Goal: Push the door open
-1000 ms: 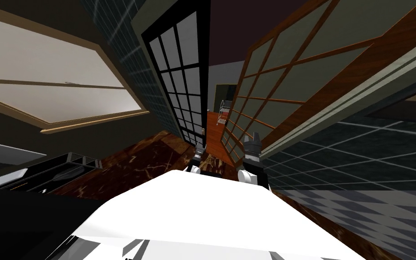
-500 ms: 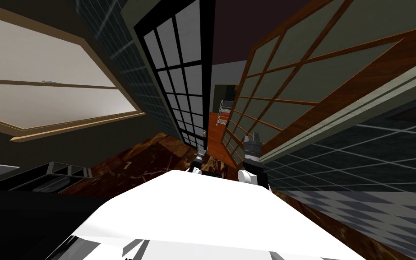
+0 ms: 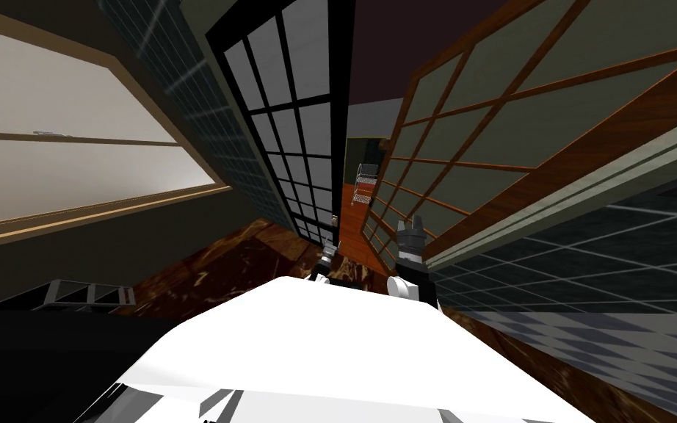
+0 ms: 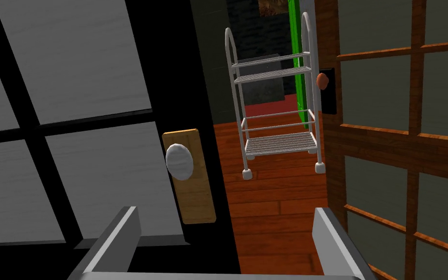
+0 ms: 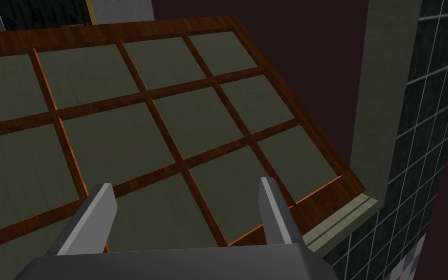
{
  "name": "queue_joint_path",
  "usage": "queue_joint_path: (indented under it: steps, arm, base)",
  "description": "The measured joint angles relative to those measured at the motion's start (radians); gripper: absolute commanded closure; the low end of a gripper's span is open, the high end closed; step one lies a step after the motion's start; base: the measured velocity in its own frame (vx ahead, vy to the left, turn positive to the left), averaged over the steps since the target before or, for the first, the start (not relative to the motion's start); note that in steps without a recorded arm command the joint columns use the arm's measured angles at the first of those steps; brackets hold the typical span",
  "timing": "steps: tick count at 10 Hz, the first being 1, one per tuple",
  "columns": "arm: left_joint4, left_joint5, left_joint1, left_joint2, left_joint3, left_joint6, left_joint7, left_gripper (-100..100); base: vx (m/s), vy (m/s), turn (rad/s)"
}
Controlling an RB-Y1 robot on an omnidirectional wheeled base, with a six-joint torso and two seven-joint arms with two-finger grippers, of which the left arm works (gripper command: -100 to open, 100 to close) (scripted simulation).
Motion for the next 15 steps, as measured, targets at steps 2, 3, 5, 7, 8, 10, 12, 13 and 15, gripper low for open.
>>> queue_joint_path:
  steps: [2, 3, 5, 7, 8, 10, 12, 13, 15]
  arm:
    - [0.056, 0.021, -0.016, -0.004, -0.032, -0.022, 0.044, -100]
    - [0.08, 0.031, -0.026, -0.009, -0.044, -0.027, 0.06, -100]
    - [0.115, 0.05, -0.036, -0.017, -0.07, -0.037, 0.088, -100]
    - [0.155, 0.067, -0.053, -0.023, -0.09, -0.046, 0.119, -100]
    - [0.183, 0.074, -0.064, -0.029, -0.1, -0.056, 0.136, -100]
    - [0.193, 0.075, -0.069, -0.025, -0.1, -0.06, 0.143, -100]
    - [0.194, 0.077, -0.069, -0.016, -0.099, -0.063, 0.146, -100]
    - [0.193, 0.079, -0.067, -0.013, -0.098, -0.064, 0.148, -100]
    - [0.2, 0.081, -0.07, -0.01, -0.096, -0.068, 0.153, -100]
  base:
    - [0.144, 0.172, -0.079]
    - [0.133, 0.158, -0.054]
    - [0.118, 0.142, -0.056]
    - [0.144, 0.115, -0.046]
    - [0.057, 0.062, -0.014]
    - [0.131, -0.011, -0.027]
    - [0.176, -0.058, -0.026]
    - [0.172, -0.042, -0.019]
    - [0.222, -0.036, -0.03]
